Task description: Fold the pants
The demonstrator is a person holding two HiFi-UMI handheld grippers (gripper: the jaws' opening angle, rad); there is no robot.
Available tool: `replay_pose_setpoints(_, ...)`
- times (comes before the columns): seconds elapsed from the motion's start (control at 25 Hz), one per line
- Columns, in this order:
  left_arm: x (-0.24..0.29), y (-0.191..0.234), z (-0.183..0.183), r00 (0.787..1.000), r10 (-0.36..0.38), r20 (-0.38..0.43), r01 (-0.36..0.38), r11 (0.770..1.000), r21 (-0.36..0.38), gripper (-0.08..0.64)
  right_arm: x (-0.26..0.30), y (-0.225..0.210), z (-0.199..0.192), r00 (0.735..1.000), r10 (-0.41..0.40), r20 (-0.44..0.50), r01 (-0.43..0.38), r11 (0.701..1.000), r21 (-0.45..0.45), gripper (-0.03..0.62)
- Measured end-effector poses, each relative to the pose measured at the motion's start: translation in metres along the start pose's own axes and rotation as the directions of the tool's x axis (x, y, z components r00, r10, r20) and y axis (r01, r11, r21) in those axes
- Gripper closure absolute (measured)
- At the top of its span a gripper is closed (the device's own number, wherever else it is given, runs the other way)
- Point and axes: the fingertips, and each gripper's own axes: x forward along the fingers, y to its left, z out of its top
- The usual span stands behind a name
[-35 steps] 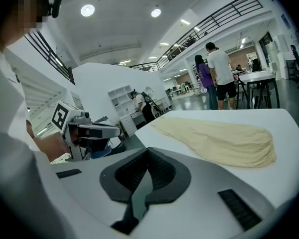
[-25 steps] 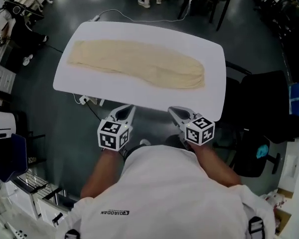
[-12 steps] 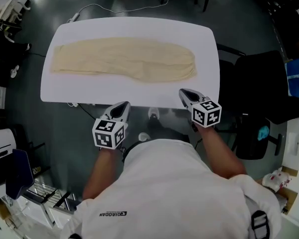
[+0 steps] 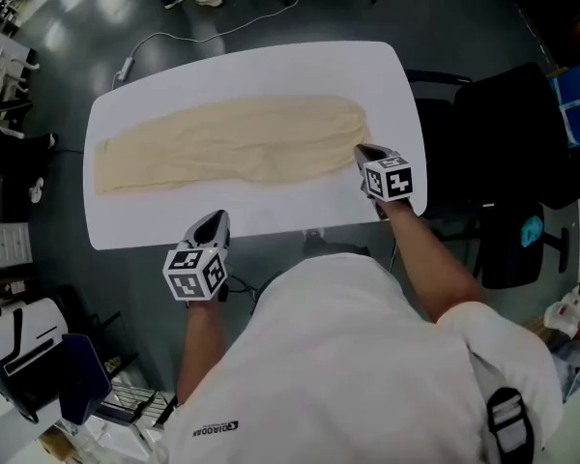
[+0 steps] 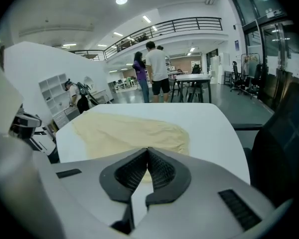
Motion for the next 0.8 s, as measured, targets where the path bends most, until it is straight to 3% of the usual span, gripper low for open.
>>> replay_pose_setpoints(0.16, 0.029, -0.005, 0.005, 0.998, 0.001, -0.060, -0.001, 1.000, 0.014, 0.532, 0.022, -0.054, -0.003, 0.997, -0.078, -0.026, 0.079, 0.996, 0.038, 0.562)
replay_pose_setpoints(0.32, 0.048, 0.001, 0.017, 0.997, 0.003, -0.083, -0.002, 1.000, 0.015, 0.532, 0.048, -0.078, -0.010, 0.992, -0.109, -0.058, 0.112, 0.992, 0.051, 0.462)
replay_pose_setpoints(0.48, 0.066, 0.012, 0.032, 0.996, 0.022, -0.090, -0.022, 1.000, 0.004, 0.532, 0.070, -0.097, -0.006, 0.986, -0.154, -0.071, 0.155, 0.988, 0.006, 0.385)
replay_pose_setpoints(0.8, 0.099, 0.008, 0.048, 0.992, 0.016, -0.128, -0.012, 1.000, 0.026, 0.532, 0.098, -0.113, -0.015, 0.982, -0.137, -0.128, 0.144, 0.988, 0.051, 0.364)
